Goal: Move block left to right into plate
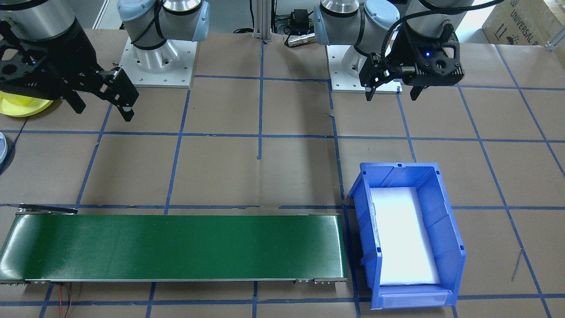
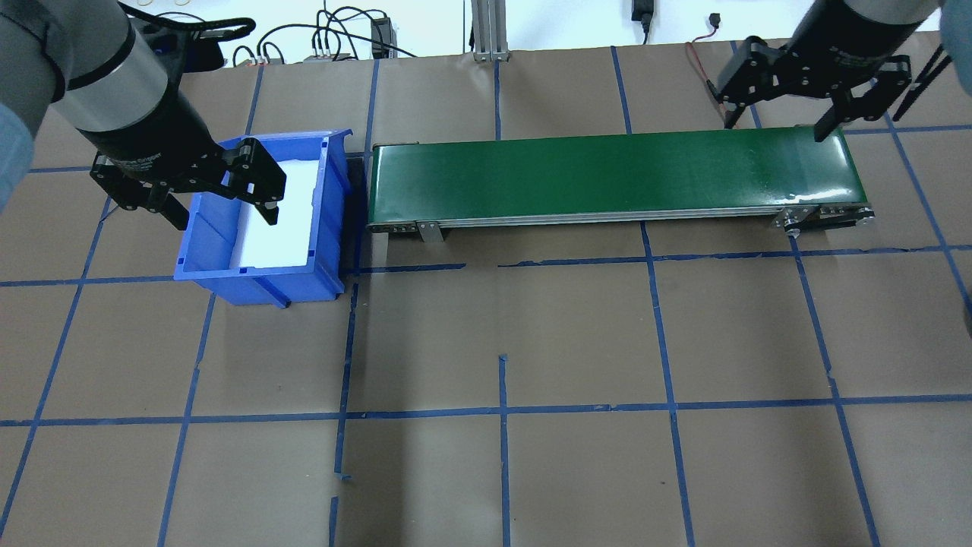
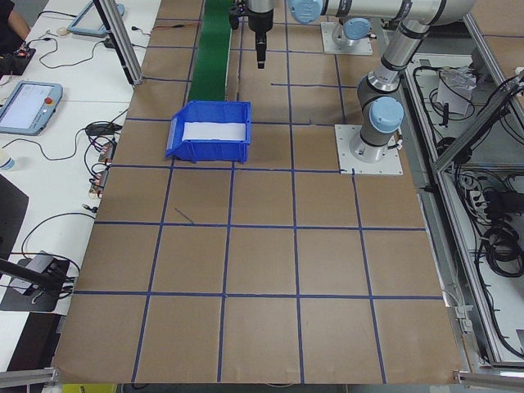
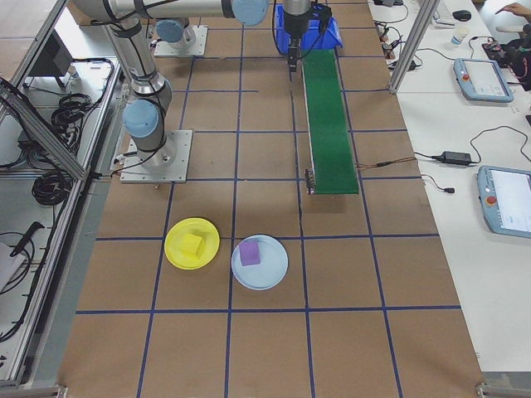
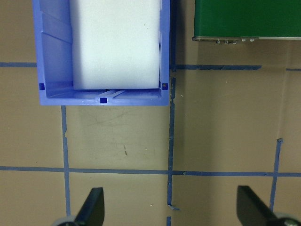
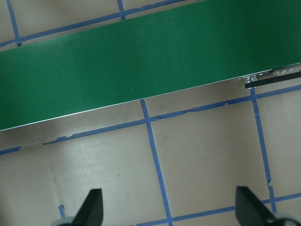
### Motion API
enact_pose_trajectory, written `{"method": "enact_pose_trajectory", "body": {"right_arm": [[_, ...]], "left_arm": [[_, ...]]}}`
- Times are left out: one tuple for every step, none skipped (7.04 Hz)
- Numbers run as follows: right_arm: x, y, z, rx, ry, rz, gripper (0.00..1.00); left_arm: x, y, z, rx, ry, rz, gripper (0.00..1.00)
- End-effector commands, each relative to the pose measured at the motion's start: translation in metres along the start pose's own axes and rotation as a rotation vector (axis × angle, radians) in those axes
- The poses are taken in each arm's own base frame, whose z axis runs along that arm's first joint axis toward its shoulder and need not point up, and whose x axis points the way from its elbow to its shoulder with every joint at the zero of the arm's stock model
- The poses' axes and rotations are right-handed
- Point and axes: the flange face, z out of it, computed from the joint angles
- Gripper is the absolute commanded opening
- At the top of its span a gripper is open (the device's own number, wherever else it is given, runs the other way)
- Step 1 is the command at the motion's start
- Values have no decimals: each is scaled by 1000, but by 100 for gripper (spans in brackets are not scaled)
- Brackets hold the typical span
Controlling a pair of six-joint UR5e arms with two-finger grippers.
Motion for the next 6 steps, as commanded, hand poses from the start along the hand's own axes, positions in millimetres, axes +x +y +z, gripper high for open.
{"method": "enact_pose_trajectory", "body": {"right_arm": [[-14,6,0,3,7,-19,100],[-29,12,-5,15,4,-50,100],[-30,15,-3,11,24,-41,100],[-28,16,-3,19,63,-54,100],[-28,15,-1,17,59,-45,100],[-27,17,0,10,64,-45,100]], "left_arm": [[0,0,0,0,0,-1,100],[0,0,2,-3,0,-1,100],[0,0,2,-5,-1,2,100],[0,1,2,-3,-3,5,100],[0,1,3,-6,-1,2,100],[0,1,3,-7,-3,4,100]]}}
